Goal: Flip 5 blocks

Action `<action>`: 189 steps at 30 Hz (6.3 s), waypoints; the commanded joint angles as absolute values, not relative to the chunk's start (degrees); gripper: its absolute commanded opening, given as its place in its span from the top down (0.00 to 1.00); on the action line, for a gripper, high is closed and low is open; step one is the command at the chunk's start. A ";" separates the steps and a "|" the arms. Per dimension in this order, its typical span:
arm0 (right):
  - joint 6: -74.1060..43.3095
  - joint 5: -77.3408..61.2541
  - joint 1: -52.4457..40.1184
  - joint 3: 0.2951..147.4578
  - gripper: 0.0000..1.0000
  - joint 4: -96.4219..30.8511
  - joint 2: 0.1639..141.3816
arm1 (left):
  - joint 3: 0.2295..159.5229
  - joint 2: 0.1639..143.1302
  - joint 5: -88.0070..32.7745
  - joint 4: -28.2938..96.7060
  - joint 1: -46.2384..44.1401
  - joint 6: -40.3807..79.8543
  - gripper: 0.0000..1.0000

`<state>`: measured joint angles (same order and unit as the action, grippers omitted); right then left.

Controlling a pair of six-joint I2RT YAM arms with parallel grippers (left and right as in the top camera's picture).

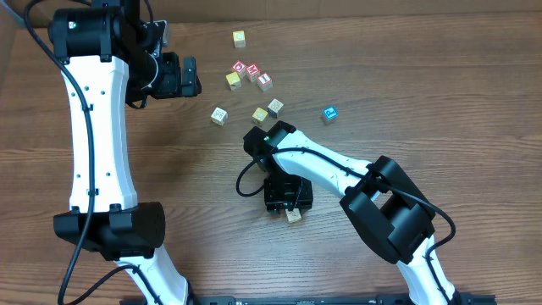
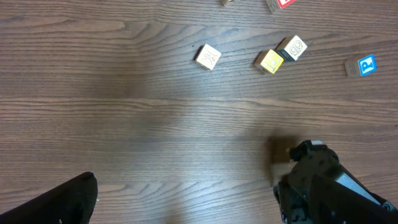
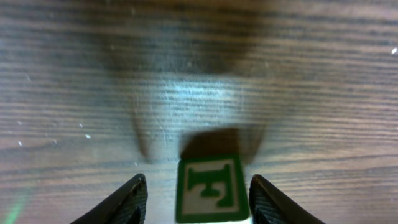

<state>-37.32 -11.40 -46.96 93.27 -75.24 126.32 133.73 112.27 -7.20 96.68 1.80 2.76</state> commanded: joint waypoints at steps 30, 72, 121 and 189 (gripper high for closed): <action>-37.50 -6.44 -43.07 93.06 0.66 -73.93 126.13 | 133.49 112.81 -6.87 96.79 1.48 2.11 0.00; -31.16 -5.21 -36.23 100.95 0.43 -70.04 126.10 | 133.49 112.81 -6.87 96.79 1.48 2.11 0.00; -5.52 -0.56 -19.86 106.94 0.47 -55.81 132.99 | 133.49 112.81 -6.87 96.82 1.48 2.09 0.00; -7.92 -0.03 -21.08 93.67 0.42 -47.20 124.31 | 133.49 112.81 -6.87 96.79 1.48 2.11 0.00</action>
<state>-7.70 -0.64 -21.04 94.98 -48.49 124.64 133.73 112.27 -7.20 96.66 1.80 2.76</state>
